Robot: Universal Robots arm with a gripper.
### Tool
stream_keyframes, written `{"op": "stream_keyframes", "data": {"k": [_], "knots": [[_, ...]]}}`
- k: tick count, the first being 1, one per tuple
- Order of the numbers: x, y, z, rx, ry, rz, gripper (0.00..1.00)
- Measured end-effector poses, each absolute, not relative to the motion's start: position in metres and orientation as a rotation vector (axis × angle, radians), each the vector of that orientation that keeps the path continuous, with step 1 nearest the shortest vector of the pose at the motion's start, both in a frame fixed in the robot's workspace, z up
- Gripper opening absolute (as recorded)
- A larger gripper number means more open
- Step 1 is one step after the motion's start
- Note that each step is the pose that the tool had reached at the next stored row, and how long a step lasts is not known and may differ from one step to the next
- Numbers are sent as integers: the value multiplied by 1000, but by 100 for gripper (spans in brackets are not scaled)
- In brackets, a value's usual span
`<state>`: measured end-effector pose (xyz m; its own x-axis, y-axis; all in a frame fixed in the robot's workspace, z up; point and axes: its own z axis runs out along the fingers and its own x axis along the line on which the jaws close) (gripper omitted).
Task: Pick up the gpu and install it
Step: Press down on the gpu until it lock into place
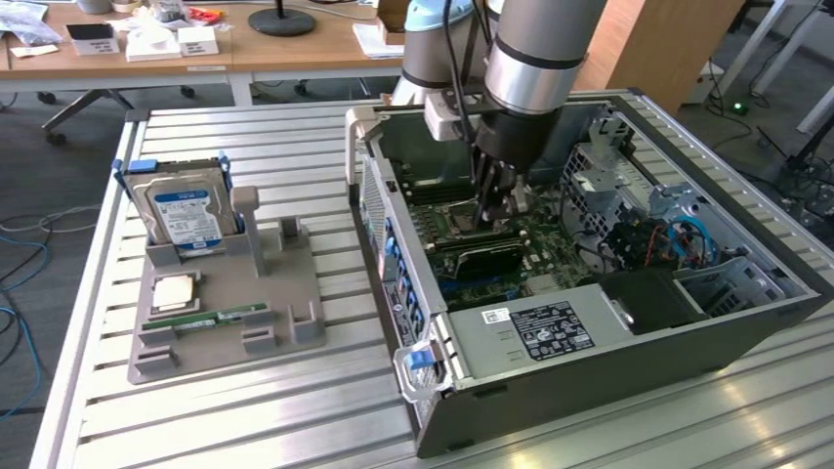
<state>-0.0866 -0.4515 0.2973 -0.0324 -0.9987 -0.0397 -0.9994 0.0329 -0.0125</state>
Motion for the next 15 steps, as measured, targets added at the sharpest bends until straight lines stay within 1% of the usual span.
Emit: {"op": "stream_keyframes", "data": {"k": [5,15], "knots": [[-87,-451,289,-2158,2231,28,10],[-87,-452,283,-2158,2231,28,10]]}}
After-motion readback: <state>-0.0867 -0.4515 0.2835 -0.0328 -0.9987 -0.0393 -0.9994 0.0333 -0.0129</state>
